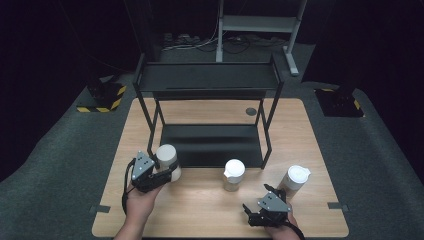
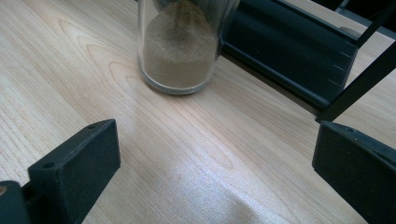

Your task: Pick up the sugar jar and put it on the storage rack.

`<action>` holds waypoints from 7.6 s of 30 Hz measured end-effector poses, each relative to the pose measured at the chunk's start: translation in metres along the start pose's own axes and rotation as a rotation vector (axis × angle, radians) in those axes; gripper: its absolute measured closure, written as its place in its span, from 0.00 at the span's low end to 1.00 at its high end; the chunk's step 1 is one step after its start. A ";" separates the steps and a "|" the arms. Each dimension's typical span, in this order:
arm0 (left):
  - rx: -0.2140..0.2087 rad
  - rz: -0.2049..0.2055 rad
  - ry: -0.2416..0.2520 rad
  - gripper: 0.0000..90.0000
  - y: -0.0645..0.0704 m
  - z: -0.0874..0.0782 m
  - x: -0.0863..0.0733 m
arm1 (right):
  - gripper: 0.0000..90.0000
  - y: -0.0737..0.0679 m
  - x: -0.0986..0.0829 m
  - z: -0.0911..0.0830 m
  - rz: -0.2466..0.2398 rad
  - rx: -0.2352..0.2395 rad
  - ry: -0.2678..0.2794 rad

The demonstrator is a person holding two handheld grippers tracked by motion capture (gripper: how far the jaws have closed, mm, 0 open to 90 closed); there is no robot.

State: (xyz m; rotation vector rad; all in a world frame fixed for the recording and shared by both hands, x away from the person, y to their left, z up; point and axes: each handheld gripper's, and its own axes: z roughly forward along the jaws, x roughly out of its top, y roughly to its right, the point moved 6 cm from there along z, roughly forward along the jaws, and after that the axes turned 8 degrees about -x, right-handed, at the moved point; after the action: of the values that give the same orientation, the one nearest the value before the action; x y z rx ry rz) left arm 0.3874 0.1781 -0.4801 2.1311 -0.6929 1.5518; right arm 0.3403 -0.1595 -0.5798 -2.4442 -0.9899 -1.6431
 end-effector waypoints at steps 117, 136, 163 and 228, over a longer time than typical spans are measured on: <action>0.104 -0.022 -0.142 0.39 -0.034 0.099 0.007 | 0.00 0.000 0.000 -0.001 0.002 0.007 0.009; 0.101 -0.018 -0.138 0.38 -0.032 0.096 0.004 | 0.00 0.000 0.000 -0.001 0.004 0.004 0.012; 0.078 -0.011 -0.130 0.18 -0.027 0.095 0.016 | 0.00 0.000 0.000 -0.001 0.008 0.005 0.009; 0.063 0.047 -0.033 0.00 -0.002 0.007 0.016 | 0.00 0.000 0.000 -0.001 0.007 -0.003 0.007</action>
State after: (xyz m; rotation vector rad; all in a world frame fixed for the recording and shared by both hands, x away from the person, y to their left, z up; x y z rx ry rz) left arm 0.3973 0.1732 -0.4672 2.2053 -0.7186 1.5859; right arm 0.3395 -0.1603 -0.5793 -2.4392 -0.9779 -1.6509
